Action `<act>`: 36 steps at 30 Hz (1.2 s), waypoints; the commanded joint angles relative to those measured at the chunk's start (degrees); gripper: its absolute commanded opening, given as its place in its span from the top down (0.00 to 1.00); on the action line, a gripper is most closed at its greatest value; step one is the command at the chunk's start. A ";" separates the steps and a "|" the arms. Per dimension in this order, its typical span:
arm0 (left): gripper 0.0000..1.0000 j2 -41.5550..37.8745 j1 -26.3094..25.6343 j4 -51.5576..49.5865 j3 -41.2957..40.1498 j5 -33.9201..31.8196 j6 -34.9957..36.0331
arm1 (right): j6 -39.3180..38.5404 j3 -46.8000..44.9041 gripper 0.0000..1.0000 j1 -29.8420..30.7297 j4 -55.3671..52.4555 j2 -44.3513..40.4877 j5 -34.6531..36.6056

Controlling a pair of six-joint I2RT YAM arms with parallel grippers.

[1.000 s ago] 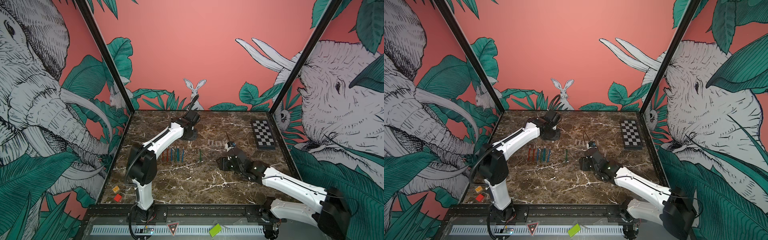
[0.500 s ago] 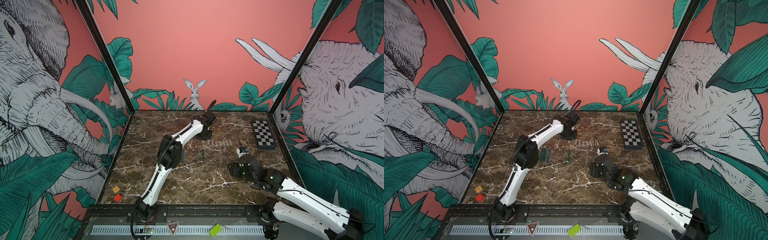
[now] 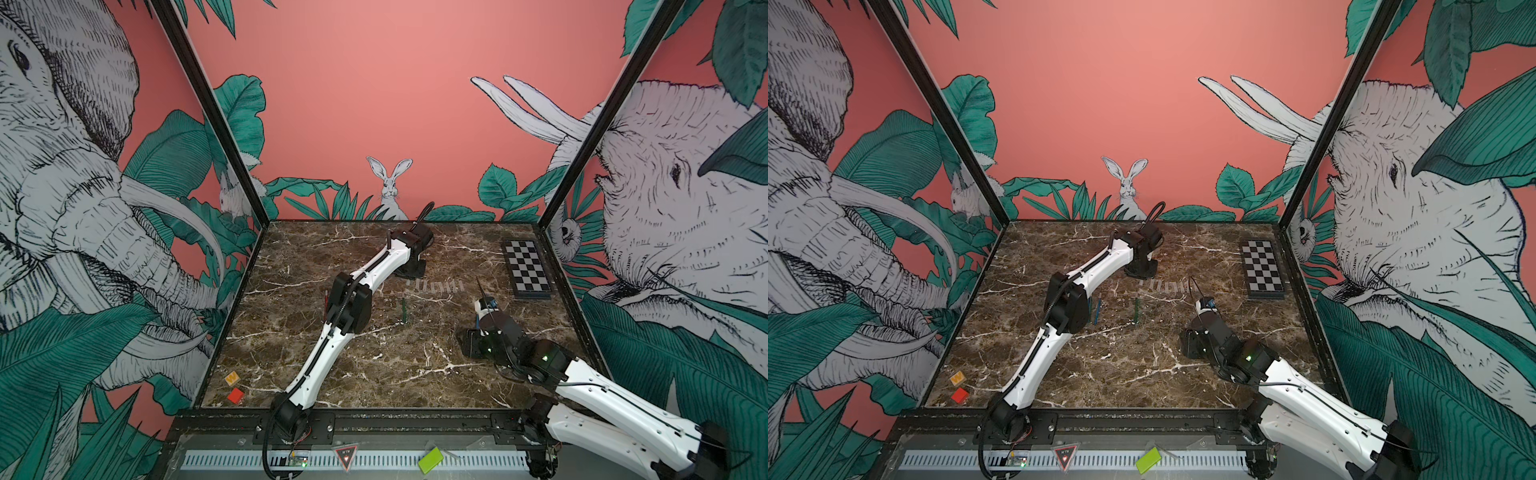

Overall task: Remove protective caps from carving knives
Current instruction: Place the protective sleeve at the center of the board.

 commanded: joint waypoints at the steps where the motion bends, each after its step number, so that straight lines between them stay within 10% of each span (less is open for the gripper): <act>1: 1.00 0.61 0.06 -2.04 1.86 1.70 -1.44 | 0.74 -0.32 0.39 -0.21 1.01 -0.57 -0.72; 36: 0.75 -4.62 1.88 -0.11 1.98 2.11 -6.26 | 1.82 0.02 0.38 -0.16 0.73 0.46 -2.05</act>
